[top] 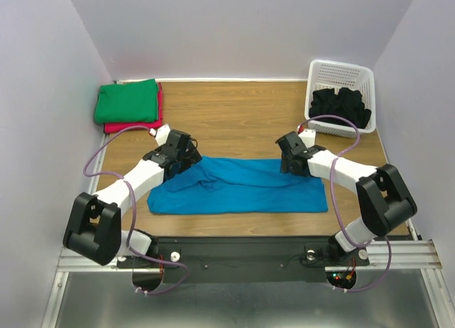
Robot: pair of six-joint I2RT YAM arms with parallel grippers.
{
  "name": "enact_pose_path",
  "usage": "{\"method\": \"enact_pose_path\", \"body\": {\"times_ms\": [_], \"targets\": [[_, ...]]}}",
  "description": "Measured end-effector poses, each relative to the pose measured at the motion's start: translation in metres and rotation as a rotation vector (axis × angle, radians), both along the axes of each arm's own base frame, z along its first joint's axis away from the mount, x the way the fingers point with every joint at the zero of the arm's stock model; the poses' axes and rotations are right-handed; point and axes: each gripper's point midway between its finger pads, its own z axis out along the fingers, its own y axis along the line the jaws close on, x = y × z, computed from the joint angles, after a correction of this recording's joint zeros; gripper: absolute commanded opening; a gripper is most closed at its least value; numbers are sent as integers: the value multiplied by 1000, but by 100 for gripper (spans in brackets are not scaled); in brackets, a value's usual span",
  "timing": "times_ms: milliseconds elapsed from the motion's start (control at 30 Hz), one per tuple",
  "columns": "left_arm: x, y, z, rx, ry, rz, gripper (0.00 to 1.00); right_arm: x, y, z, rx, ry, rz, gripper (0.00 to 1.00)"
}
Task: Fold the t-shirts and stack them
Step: Fold the tshirt
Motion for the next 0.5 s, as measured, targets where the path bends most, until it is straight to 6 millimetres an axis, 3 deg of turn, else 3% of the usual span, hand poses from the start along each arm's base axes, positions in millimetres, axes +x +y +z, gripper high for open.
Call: {"method": "enact_pose_path", "body": {"times_ms": [167,333,500], "targets": [[16,9,-22,8,31,23,99,-5,-4,-16,-29,48,-18,100],[16,17,-54,21,102,30,98,-12,-15,-15,-50,30,-55,100],[29,19,-51,-12,65,39,99,-22,-35,-3,-40,-6,-130,100]]}}
